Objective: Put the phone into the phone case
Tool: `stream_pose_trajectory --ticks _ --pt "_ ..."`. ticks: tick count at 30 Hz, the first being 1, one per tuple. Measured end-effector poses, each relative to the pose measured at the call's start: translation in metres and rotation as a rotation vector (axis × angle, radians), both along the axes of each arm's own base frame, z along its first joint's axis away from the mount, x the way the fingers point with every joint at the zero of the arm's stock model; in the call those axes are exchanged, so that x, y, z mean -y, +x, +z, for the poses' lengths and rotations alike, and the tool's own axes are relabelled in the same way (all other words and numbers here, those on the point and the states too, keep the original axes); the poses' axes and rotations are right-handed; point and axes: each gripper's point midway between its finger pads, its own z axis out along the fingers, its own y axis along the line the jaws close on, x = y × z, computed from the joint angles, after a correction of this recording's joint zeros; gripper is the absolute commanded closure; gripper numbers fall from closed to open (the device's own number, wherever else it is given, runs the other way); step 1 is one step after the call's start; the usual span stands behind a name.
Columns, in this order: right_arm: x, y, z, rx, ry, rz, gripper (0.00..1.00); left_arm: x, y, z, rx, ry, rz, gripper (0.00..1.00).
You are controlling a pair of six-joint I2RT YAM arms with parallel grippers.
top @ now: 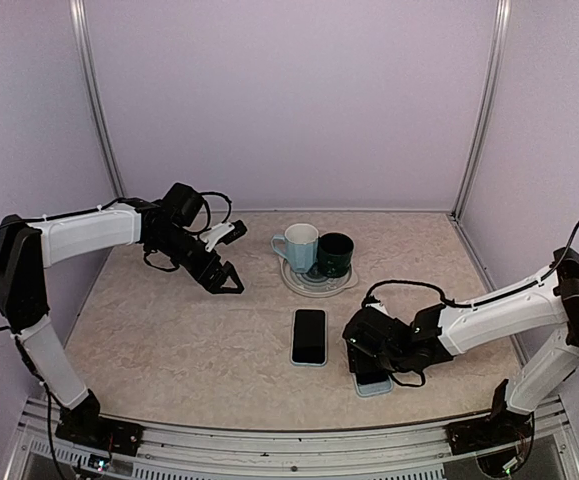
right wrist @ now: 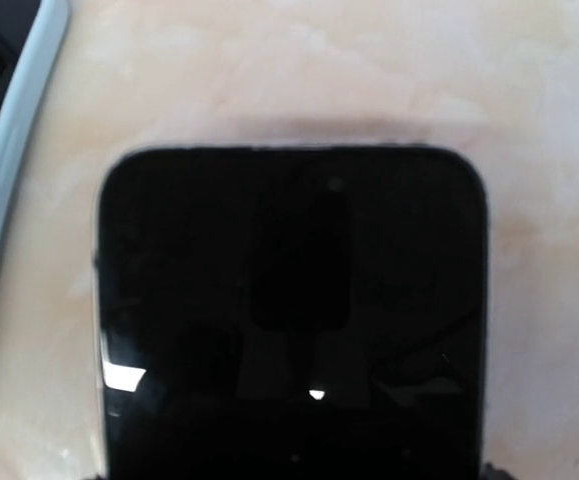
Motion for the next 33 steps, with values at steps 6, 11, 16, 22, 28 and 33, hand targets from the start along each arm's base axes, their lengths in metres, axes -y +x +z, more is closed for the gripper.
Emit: stream_pose_trajectory --ticks 6,11,16,22,28,33 --pt "-0.010 -0.009 -0.003 -0.055 -0.018 0.027 0.25 0.004 0.002 0.004 0.001 -0.010 -0.008 0.02" --pt "-0.012 -0.012 -0.003 -0.080 -0.015 0.031 0.02 0.010 0.002 0.009 0.019 -0.014 -0.025 0.03" --pt "-0.015 -0.018 0.000 -0.107 -0.006 0.065 0.01 0.025 -0.012 0.008 0.035 0.013 -0.084 0.04" --pt "-0.026 -0.021 0.022 -0.113 0.041 0.112 0.01 0.063 -0.032 0.023 0.076 0.021 -0.202 0.05" --pt "-0.026 -0.030 0.065 -0.107 0.171 0.130 0.31 0.109 -0.050 0.045 0.121 0.006 -0.311 0.16" --pt "0.005 -0.054 0.068 -0.180 0.354 0.052 0.67 0.164 -0.056 0.053 0.159 -0.028 -0.354 0.36"
